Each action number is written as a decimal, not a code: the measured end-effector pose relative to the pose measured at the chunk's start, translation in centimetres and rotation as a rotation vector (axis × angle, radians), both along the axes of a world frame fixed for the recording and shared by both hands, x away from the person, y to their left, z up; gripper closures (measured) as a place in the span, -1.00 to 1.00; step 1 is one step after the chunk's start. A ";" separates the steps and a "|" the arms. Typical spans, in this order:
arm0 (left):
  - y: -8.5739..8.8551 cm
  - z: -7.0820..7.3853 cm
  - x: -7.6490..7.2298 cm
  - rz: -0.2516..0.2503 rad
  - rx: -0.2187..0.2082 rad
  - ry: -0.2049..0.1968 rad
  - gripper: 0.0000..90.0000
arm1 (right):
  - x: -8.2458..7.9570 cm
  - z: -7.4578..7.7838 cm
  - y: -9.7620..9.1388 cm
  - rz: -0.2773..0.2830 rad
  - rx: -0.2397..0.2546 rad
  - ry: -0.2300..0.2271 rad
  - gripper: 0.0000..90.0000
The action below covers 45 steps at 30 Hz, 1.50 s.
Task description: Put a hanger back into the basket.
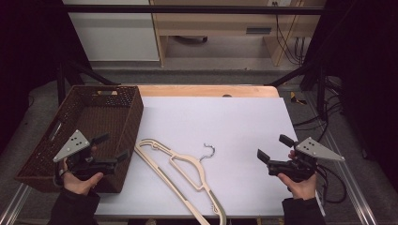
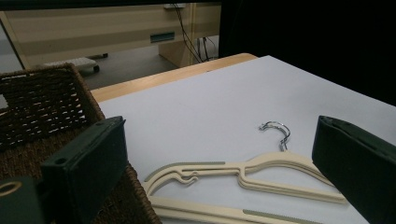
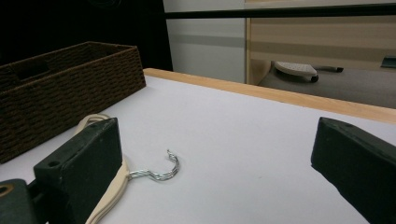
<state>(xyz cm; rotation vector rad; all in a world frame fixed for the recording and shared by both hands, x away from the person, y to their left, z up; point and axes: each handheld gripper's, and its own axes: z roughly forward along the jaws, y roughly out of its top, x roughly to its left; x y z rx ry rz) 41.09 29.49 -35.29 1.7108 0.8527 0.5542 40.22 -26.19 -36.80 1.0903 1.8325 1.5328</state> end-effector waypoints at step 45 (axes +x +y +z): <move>-0.3 -0.3 0.1 -0.004 0.038 0.006 -0.92 | -0.1 -6.2 13.4 0.300 -0.345 0.417 -0.46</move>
